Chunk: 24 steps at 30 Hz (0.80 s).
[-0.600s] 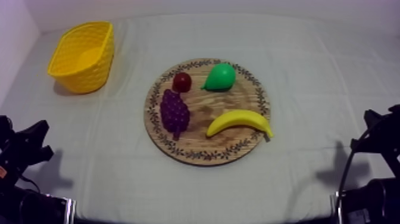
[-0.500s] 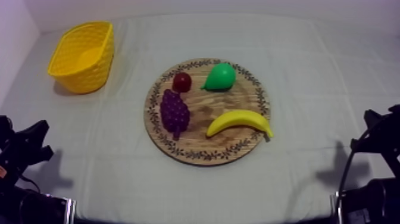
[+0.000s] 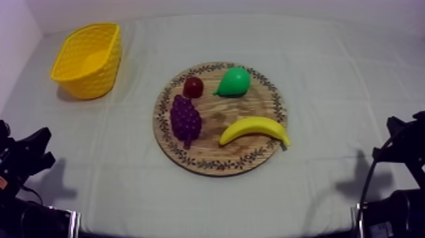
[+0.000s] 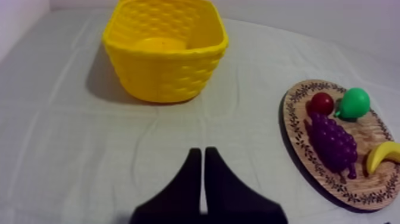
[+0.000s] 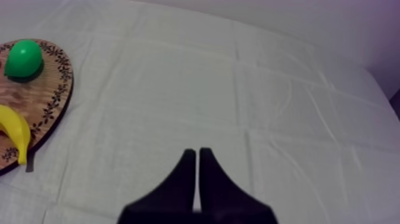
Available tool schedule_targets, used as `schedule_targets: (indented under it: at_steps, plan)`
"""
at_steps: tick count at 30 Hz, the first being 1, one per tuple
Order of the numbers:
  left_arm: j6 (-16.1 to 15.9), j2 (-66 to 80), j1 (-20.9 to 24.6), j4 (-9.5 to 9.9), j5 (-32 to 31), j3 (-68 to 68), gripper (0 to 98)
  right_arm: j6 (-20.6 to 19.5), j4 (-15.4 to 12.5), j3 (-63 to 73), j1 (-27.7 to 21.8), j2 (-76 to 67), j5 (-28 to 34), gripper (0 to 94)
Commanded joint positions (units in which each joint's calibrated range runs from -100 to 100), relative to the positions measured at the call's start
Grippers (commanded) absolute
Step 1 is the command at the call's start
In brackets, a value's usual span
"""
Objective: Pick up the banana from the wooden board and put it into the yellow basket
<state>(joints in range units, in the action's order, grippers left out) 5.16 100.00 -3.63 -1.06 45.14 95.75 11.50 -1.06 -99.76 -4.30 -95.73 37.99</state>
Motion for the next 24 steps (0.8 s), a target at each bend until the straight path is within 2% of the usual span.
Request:
schedule_targets:
  at_steps: [1,10,24]
  plan:
    - [0.11,0.00,-0.02,0.01,-0.08,0.01,0.1,0.01,0.01,-0.02,0.01,-0.02,0.00,0.3]
    - [1.53,0.00,-0.02,0.05,-0.09,0.01,0.1,0.01,0.01,-0.02,0.01,-0.02,0.00,0.3]
    - [1.78,0.00,-0.02,0.06,-0.09,0.01,0.1,0.01,0.01,-0.02,0.01,-0.02,0.00,0.3]
